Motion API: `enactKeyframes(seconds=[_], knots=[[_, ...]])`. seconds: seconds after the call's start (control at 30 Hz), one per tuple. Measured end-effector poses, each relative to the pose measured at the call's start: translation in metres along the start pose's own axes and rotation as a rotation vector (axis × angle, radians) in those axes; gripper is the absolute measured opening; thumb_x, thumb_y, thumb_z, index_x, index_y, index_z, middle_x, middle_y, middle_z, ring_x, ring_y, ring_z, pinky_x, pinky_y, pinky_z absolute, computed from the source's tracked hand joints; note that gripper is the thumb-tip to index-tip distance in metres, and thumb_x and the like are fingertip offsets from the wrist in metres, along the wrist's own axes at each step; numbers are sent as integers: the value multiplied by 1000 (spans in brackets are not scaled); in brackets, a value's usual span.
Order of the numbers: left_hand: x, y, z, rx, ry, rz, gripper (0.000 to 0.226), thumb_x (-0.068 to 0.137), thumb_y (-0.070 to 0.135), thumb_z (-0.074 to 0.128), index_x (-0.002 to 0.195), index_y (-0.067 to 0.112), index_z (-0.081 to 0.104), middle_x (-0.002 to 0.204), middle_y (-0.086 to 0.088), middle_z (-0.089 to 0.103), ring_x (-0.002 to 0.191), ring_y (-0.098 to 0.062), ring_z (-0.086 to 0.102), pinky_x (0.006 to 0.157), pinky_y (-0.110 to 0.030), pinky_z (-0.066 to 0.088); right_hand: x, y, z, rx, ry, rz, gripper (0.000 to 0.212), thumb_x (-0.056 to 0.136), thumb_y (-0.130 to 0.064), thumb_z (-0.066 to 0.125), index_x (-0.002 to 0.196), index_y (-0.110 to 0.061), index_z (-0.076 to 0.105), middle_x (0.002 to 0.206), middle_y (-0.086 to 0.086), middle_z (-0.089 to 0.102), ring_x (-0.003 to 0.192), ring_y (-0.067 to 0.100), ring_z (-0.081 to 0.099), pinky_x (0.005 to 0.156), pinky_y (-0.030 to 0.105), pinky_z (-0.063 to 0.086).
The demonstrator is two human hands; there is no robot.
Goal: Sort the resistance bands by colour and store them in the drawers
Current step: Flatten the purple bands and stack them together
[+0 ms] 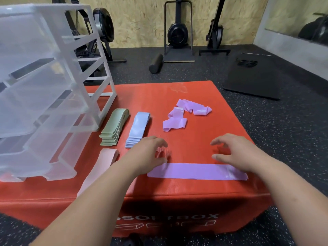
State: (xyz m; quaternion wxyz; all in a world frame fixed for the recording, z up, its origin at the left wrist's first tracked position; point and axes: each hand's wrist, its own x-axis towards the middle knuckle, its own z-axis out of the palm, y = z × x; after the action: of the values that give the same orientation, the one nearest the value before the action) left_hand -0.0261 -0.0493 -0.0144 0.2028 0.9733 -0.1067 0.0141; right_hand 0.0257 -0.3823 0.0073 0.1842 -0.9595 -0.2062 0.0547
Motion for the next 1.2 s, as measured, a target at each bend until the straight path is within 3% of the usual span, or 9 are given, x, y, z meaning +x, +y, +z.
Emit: enactKeyframes(seconds=[0.17,0.33,0.5,0.6,0.7,0.8,0.93,1.07,1.2], knots=[[31,2,9,-13,93,-59,48,88,42,78,132,31,63,124,5,60,118,-20,57,99,-40,51,49,-20,20,3,4,-48,52,86,-50,77,134,-39,60,130,-9,59,117,15,60,106,36,46],[53,-3,19,-42,163,-119,45,88,44,77,130,34,64,123,6,60,115,-22,58,97,-42,52,95,-37,44,-15,-33,19,69,90,-61,68,152,-42,44,157,-6,42,143,26,35,120,43,34],[64,-7,21,-72,232,-131,40,92,43,71,130,35,63,122,8,59,117,-19,56,98,-40,50,128,-56,65,-110,-55,112,65,100,-63,47,158,-39,35,168,-3,27,153,30,20,122,52,29],[67,-11,19,-101,249,-130,37,91,43,71,127,35,65,121,8,60,117,-18,58,99,-40,50,138,-67,71,-130,35,100,50,104,-51,47,148,-27,52,158,-4,44,144,28,37,114,48,39],[68,-14,13,-134,290,-152,34,91,37,73,124,31,68,118,6,63,114,-18,60,97,-37,49,137,-71,59,39,296,43,22,97,-34,65,115,-28,74,121,-8,73,112,24,65,92,42,53],[68,-14,8,-168,329,-196,31,91,32,73,121,28,70,118,4,68,111,-18,63,95,-36,50,127,-67,37,227,481,63,9,84,-22,77,88,-31,76,88,-16,76,85,11,71,79,34,55],[64,-13,6,-201,342,-213,26,91,33,74,116,28,70,116,7,69,108,-16,64,93,-37,52,109,-40,12,335,367,155,24,74,-15,84,79,-28,65,75,-12,72,74,9,69,74,32,53],[61,-9,10,-182,294,-205,26,91,35,74,116,30,69,115,8,68,107,-16,63,91,-37,53,83,-9,2,109,112,288,32,68,-19,87,82,-29,60,79,-10,69,76,14,65,69,34,50],[62,3,16,-170,260,-160,30,92,36,73,121,30,67,120,9,67,109,-16,62,94,-38,53,70,2,-5,14,139,314,31,70,-15,80,84,-32,59,96,-6,67,86,20,63,78,35,50]])
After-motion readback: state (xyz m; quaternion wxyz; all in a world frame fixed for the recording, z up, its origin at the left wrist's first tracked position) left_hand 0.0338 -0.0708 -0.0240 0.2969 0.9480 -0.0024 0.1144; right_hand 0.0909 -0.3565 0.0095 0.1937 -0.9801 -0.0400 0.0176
